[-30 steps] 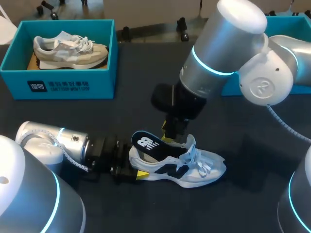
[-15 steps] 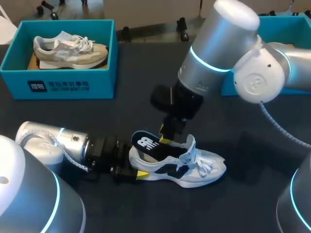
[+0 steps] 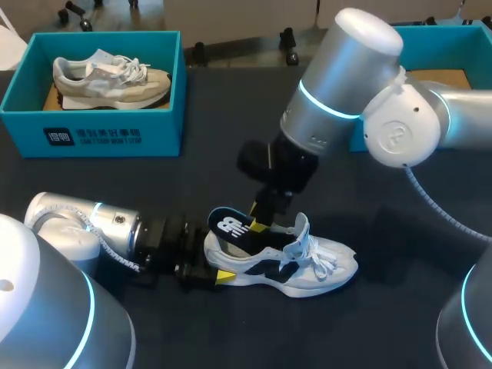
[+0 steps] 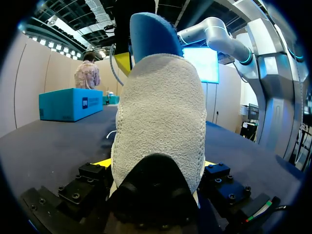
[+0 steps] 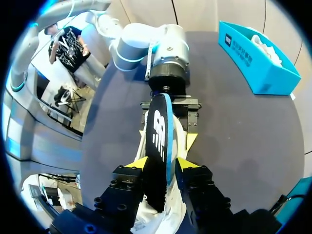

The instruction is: Take the shoe out of the shoebox, open the shoe tongue, remove and reinsert the insole, then place the shoe into the shoebox

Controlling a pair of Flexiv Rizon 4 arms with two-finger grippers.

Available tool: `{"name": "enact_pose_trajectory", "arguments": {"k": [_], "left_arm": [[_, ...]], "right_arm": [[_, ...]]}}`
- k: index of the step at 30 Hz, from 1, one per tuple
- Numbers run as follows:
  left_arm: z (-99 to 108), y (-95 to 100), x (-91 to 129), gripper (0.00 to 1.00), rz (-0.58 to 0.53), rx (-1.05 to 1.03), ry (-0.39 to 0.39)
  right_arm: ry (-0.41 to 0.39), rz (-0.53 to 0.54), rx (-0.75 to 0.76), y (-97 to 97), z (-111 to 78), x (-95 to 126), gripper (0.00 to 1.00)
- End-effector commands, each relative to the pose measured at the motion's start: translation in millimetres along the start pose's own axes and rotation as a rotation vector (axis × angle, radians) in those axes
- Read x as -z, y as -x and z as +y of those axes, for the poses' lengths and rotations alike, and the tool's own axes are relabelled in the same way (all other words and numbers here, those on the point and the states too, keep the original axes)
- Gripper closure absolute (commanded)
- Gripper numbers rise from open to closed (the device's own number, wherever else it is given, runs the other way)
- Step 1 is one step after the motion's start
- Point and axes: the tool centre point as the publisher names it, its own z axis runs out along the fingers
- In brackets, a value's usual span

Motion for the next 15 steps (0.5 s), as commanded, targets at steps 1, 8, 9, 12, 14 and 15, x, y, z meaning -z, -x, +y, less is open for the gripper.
{"name": "enact_pose_trajectory", "arguments": {"k": [1,8,9,12,14,15], "left_arm": [[0.1,-0.2,0.9,1.0,0.0,0.0,0.002],[0.1,-0.2,0.9,1.0,0.0,0.0,0.002],[0.1,-0.2,0.9,1.0,0.0,0.0,0.002],[0.1,-0.2,0.9,1.0,0.0,0.0,0.002],[0.1,-0.2,0.9,1.0,0.0,0.0,0.002],[0.1,-0.2,0.9,1.0,0.0,0.0,0.002]], "right_arm": [[0.006,0.014,0.0,2.5,1.0,-9.9,0.68],[0.017,0.038,0.003,0.4,0.5,-17.9,0.77],[0.017,0.04,0.003,0.1,0.5,-18.2,0.78],[0.017,0.042,0.004,-0.6,0.3,-18.5,1.0],[0.017,0.043,0.007,-1.2,1.0,-18.8,1.0],[0.016,0.045,0.013,-1.2,1.9,-19.2,1.0]]}}
